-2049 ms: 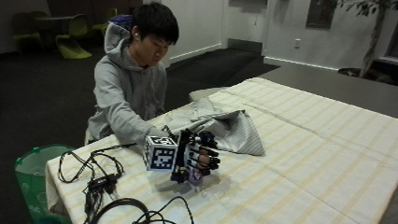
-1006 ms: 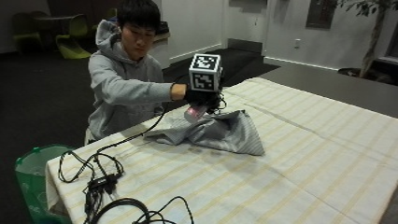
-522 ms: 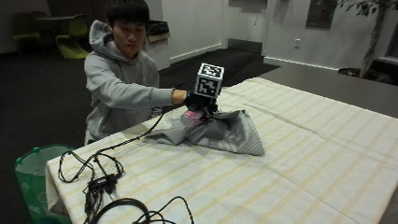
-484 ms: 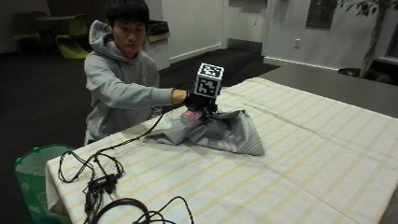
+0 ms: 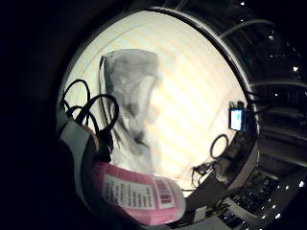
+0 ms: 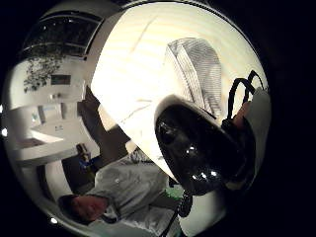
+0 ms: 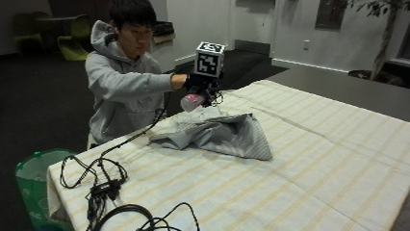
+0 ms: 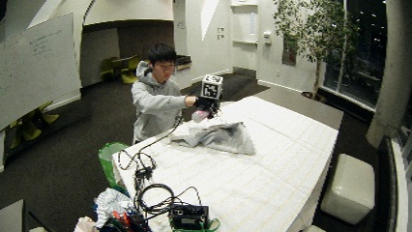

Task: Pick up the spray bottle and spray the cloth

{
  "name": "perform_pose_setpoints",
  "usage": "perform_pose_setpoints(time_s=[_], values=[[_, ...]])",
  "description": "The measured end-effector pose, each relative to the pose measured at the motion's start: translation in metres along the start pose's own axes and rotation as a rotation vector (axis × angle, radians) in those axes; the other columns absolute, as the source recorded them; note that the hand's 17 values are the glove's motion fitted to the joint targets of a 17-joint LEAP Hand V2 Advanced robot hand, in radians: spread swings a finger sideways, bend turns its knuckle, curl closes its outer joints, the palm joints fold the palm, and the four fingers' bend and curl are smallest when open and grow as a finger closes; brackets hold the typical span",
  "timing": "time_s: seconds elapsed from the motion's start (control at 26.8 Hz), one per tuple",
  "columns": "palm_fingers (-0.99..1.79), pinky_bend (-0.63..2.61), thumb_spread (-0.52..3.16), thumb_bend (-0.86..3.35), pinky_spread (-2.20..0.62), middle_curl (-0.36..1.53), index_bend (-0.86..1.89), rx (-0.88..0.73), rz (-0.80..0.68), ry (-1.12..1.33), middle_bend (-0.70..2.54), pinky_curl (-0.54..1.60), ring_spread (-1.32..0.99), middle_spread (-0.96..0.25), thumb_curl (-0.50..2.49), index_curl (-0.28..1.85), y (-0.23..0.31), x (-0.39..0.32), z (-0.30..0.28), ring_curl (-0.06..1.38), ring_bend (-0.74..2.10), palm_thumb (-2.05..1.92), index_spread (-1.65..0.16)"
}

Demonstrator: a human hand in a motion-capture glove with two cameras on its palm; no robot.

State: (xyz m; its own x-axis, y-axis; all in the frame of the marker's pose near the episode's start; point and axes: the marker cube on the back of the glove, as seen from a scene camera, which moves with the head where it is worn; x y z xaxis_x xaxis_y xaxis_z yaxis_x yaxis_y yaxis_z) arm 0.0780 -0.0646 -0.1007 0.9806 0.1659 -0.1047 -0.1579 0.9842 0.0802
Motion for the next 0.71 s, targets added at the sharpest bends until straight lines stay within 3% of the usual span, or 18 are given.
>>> perform_pose_setpoints(time_s=[0.34,0.48,0.71], values=[[1.40,0.41,0.13,-0.03,-0.23,0.49,0.48,-0.014,0.002,-0.033,0.54,0.41,-0.16,-0.11,0.74,0.52,-0.011,-0.014,0.035,0.46,0.64,0.94,-0.12],[1.40,0.41,0.13,-0.03,-0.23,0.49,0.48,0.182,-0.084,-0.254,0.54,0.41,-0.16,-0.11,0.75,0.52,-0.012,-0.053,0.014,0.46,0.64,0.94,-0.12],[1.40,0.41,0.13,-0.03,-0.23,0.49,0.48,0.570,-0.293,-0.795,0.55,0.41,-0.16,-0.11,0.75,0.52,-0.008,-0.148,-0.012,0.46,0.64,0.94,-0.12]])
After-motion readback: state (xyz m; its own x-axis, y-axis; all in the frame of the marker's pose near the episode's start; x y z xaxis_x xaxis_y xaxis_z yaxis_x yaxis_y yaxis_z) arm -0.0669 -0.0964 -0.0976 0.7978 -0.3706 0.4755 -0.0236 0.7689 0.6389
